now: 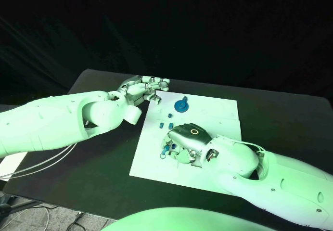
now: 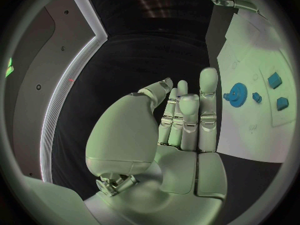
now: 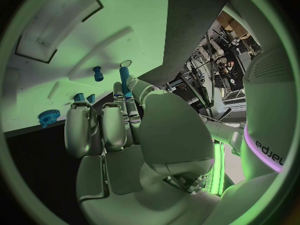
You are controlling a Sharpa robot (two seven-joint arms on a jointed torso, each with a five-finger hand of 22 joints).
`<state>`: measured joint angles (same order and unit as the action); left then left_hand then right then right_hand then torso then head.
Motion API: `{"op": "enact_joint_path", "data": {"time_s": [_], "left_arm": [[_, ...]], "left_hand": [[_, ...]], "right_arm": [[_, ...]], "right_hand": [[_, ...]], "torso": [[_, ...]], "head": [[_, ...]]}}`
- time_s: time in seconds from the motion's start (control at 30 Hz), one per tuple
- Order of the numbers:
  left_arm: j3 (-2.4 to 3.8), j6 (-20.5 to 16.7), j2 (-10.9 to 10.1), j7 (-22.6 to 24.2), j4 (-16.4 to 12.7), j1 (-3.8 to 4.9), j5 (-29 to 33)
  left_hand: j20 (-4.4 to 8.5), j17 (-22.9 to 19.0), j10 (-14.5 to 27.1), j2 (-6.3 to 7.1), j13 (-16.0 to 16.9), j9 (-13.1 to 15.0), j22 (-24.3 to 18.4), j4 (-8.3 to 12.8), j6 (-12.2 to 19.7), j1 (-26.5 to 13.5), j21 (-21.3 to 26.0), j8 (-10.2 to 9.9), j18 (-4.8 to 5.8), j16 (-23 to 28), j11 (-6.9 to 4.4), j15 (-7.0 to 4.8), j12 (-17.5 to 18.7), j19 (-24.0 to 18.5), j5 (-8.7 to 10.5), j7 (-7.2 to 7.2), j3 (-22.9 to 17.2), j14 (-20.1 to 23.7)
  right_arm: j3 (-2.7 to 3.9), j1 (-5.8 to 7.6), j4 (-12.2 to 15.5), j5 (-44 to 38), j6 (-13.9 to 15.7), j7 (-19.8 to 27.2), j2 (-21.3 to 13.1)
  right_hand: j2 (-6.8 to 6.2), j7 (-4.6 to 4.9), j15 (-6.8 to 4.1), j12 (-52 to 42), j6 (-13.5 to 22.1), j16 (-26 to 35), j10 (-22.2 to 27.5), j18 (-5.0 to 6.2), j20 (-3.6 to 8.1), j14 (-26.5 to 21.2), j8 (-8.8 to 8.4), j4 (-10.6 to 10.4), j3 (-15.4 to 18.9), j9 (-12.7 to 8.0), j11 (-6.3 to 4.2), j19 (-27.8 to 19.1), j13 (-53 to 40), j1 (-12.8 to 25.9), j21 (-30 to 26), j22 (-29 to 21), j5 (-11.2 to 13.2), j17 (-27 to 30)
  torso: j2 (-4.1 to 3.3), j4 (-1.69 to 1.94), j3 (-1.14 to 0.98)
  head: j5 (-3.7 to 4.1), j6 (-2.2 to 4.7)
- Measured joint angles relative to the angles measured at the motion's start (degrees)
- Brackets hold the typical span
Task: Assemble the parts on the task board
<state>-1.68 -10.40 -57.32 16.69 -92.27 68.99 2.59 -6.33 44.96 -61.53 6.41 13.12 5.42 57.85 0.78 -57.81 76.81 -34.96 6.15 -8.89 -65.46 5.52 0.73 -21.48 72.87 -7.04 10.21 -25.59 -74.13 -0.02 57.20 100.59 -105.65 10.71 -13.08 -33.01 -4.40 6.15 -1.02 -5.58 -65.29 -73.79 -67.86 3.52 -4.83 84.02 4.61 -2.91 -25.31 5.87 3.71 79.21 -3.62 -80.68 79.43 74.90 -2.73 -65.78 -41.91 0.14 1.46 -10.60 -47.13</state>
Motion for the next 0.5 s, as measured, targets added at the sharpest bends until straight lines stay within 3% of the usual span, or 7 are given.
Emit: {"op": "enact_joint_path", "data": {"time_s": [0.5], "left_arm": [[0.0, 0.03, 0.02, -0.01, 0.01, 0.0, -0.01]], "left_hand": [[0.0, 0.01, 0.0, 0.0, -0.01, 0.01, 0.0, 0.0, 0.0, 0.0, 0.0, 0.0, 0.0, 0.0, 0.0, 0.0, 0.0, 0.0, 0.0, 0.0, 0.0, 0.0]], "right_arm": [[-0.13, -0.12, -0.58, 0.16, -1.14, 0.63, 0.4]], "right_hand": [[-0.06, 0.09, 0.0, 0.12, 0.11, 0.0, 0.1, 0.0, -0.02, 0.0, 0.19, 0.16, -0.16, 0.0, 0.1, -0.03, -0.04, 0.05, 0.0, 0.04, 0.09, 0.08]], "torso": [[0.03, -0.03, 0.05]], "head": [[-0.21, -0.46]]}}
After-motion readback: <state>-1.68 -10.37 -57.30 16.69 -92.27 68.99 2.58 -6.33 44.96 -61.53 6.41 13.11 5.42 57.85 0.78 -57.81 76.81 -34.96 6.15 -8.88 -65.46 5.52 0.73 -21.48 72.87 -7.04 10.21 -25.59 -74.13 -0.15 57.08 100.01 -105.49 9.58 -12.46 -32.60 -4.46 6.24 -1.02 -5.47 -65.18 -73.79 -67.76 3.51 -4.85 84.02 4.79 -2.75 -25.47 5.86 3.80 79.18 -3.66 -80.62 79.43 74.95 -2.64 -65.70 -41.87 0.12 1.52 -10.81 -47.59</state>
